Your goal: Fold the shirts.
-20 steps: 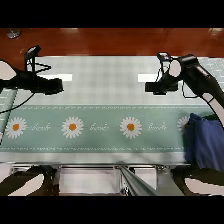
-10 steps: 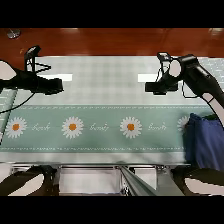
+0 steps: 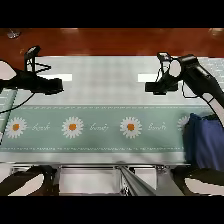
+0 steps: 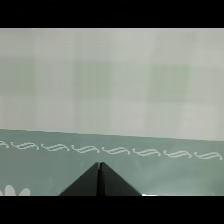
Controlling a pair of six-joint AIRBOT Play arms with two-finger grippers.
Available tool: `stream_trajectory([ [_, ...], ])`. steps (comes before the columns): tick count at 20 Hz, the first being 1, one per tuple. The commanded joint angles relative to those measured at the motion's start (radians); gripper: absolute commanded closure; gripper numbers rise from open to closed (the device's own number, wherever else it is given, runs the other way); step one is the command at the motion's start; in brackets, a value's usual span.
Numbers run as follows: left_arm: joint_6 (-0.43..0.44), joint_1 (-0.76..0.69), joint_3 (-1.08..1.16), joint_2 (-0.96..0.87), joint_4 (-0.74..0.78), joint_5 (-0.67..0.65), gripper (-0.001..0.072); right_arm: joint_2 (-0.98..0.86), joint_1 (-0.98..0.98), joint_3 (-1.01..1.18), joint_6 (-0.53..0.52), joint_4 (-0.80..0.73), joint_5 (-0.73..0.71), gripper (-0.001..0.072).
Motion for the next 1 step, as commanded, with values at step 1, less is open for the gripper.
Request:
stream_trajectory([
  [1,0.0,0.001,0.0,0.0,0.0,0.0,0.068,-0.001,0.001,0.0,0.0,0.0,0.0,0.0687],
])
